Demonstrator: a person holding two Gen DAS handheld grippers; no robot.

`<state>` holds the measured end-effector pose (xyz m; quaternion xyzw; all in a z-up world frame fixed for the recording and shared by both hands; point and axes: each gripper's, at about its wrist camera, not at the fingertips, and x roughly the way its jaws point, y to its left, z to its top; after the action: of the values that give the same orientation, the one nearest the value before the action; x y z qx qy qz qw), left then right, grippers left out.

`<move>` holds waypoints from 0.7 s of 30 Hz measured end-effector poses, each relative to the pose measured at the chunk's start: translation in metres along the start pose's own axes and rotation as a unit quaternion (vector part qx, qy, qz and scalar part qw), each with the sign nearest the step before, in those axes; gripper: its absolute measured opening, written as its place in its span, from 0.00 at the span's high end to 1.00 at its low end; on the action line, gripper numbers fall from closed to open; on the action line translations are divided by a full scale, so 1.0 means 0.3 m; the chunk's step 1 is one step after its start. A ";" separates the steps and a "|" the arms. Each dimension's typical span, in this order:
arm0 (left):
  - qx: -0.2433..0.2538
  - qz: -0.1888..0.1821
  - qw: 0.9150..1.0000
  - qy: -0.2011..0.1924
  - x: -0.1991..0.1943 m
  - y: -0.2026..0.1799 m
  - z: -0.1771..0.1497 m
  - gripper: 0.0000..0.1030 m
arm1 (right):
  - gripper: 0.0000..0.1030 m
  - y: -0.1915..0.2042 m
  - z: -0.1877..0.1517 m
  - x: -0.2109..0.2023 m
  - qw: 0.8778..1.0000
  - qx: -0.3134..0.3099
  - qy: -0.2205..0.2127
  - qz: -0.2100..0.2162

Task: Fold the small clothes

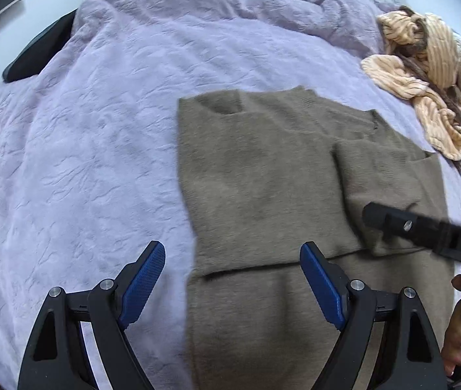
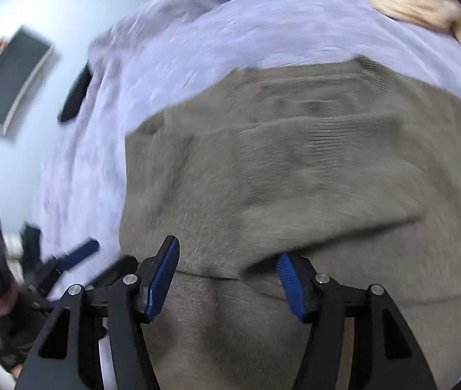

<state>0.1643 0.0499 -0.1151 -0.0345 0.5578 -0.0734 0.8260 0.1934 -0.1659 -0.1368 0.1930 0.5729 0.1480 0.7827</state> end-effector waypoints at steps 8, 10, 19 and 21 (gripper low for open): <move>0.119 -0.036 0.992 -0.022 -0.005 -0.251 0.045 0.17 | 0.38 -0.303 0.042 -0.042 0.966 0.232 -0.036 0.108; 0.145 -0.040 0.988 -0.025 0.013 -0.323 0.052 0.17 | 0.49 -0.354 0.047 -0.034 0.954 0.260 -0.038 0.142; 0.169 0.001 0.985 -0.023 0.129 -0.502 0.081 0.17 | 0.91 -0.388 0.129 -0.044 0.952 0.236 -0.020 0.194; 0.136 -0.005 0.990 -0.025 0.116 -0.458 0.092 0.17 | 0.92 -0.328 0.162 -0.058 0.955 0.209 -0.018 0.208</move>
<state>0.1912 -0.0921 -0.1176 0.0734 0.5216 -0.1518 0.8364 0.2356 -0.2668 -0.1556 0.4694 0.5239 0.1810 0.6873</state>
